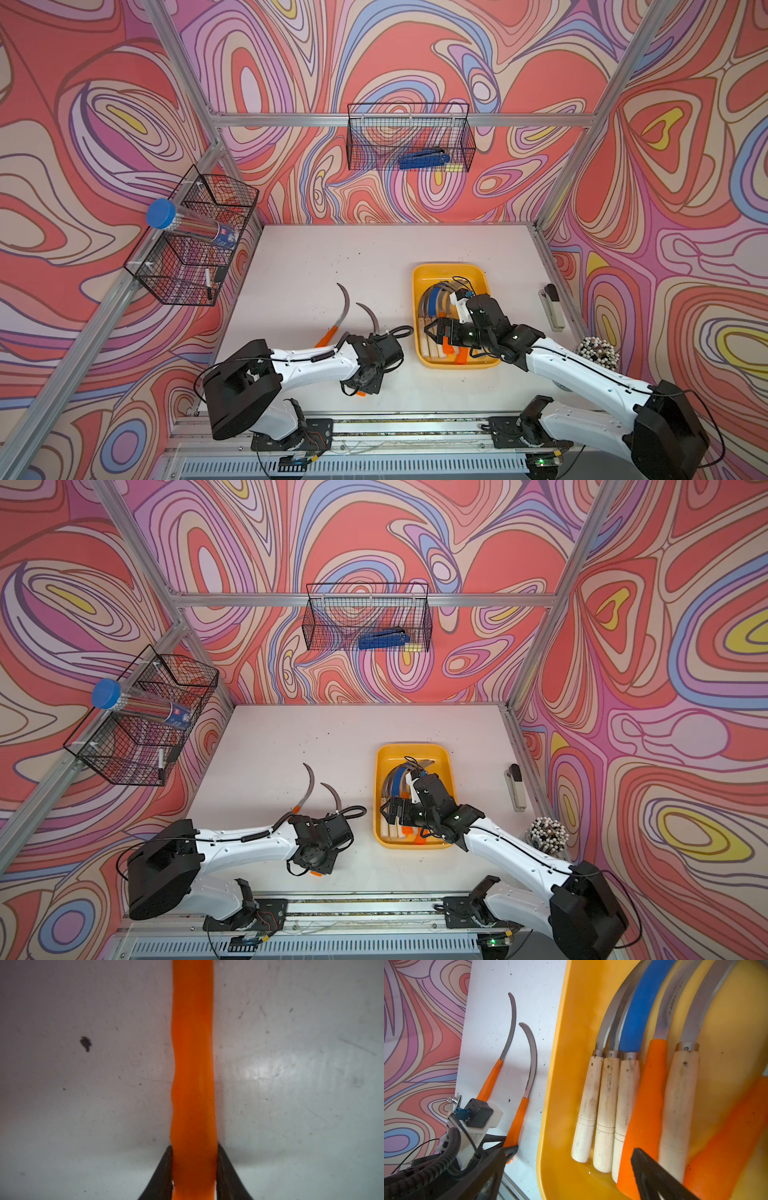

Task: Put small sickles into storage boxes
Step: Pick up the sickle at the center of the board, then place the sickle in the storage box.

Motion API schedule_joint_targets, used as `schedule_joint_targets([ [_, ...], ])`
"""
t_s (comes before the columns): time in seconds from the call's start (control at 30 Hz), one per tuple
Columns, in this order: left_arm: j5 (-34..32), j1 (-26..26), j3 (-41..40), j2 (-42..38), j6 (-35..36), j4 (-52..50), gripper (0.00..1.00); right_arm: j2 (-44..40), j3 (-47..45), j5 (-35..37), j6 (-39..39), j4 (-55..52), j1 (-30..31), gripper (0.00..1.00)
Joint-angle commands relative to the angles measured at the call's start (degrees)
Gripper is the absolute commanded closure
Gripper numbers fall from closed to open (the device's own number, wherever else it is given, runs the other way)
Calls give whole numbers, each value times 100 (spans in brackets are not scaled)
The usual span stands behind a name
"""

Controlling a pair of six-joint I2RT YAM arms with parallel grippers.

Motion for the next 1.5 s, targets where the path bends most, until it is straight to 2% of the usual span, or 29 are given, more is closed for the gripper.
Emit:
schedule_joint_targets([
  [0.0,-57,-8,19,-192,-97,43,75,-74,-72,36,17,38,40,2],
  [0.67,-94,34,558,-806,286,-73,75,-145,-72,-96,265,260,40,2],
  [1.03,438,346,872,-1049,613,100,73,-124,-168,-276,839,1034,40,2],
  [1.47,958,684,1209,-1078,944,313,73,536,126,-498,1227,1864,83,3],
])
